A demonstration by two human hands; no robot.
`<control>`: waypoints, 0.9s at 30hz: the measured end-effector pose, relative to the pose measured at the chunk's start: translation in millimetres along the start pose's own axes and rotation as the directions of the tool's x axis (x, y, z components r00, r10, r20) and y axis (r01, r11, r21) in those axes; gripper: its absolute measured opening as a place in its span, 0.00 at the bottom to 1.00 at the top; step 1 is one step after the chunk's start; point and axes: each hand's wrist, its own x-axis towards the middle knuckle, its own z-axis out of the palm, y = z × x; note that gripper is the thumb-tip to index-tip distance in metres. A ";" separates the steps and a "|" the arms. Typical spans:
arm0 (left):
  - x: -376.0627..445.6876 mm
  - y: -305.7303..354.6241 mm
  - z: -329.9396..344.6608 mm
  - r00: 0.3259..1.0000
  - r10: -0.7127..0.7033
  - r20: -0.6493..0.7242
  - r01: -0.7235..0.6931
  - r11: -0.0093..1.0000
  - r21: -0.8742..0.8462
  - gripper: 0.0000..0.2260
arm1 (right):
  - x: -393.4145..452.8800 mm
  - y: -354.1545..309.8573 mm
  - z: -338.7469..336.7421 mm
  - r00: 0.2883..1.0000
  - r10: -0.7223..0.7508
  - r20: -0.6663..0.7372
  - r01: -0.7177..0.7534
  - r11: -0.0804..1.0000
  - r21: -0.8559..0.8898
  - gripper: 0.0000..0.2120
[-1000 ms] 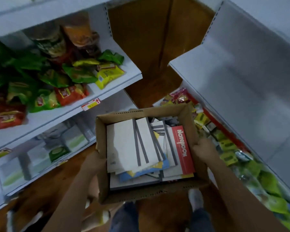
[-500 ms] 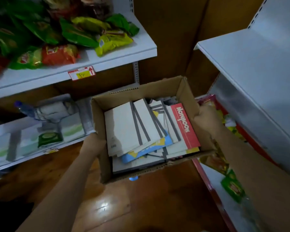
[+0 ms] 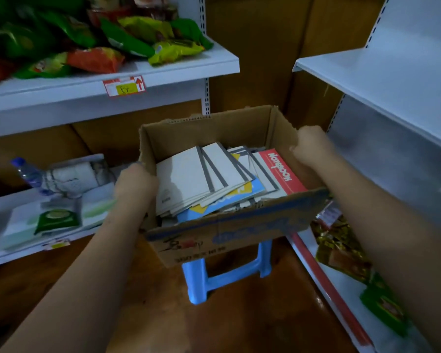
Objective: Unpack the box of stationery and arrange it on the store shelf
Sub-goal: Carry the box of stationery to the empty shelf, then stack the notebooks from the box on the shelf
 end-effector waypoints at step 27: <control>-61.3 41.2 -4.2 0.799 0.601 0.024 -0.600 0.793 0.103 0.39 | -41.4 -48.1 -0.9 0.966 -0.255 -0.034 0.255 0.967 -0.011 0.24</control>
